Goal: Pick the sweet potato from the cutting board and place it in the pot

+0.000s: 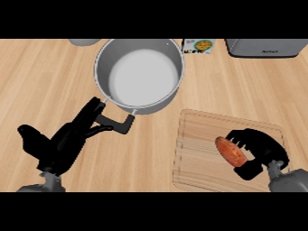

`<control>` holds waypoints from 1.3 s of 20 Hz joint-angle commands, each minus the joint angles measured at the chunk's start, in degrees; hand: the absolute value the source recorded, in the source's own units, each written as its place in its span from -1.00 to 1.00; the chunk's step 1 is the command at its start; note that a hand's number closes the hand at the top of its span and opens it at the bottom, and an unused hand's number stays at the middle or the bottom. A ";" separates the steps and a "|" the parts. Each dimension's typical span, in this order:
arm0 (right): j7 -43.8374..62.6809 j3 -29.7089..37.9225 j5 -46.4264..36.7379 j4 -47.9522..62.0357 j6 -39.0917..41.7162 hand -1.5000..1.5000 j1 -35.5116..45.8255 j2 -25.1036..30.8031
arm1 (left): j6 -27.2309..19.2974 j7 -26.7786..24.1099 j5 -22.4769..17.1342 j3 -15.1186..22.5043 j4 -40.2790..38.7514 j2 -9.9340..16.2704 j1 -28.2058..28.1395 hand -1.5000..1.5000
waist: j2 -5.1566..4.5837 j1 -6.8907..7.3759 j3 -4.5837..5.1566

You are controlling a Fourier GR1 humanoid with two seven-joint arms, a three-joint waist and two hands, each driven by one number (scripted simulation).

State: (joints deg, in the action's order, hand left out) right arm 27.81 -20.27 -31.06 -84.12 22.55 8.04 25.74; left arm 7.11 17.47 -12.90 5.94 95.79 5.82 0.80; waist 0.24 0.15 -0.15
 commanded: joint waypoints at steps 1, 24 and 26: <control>-8.65 -0.43 -2.87 5.80 -3.10 1.00 0.33 -2.32 | -0.33 1.91 1.10 2.03 0.36 -1.28 -0.57 0.00 | -0.28 0.08 0.12; 34.04 -22.65 -42.71 -7.97 -31.35 1.00 -8.53 -25.66 | 1.22 1.15 0.61 -0.92 -0.60 -0.91 -1.22 0.00 | -0.10 -0.37 0.17; 37.92 -22.29 -50.18 -12.05 -30.35 1.00 -7.46 -25.69 | 0.80 0.78 1.43 -0.52 -1.12 -1.16 -0.62 0.00 | 0.09 -0.95 0.22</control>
State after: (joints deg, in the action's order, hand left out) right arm 57.26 -40.12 -72.15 -91.20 -7.14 0.66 0.93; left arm 8.51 18.02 -12.25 5.47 96.20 4.87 -0.18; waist 0.39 -0.33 -0.02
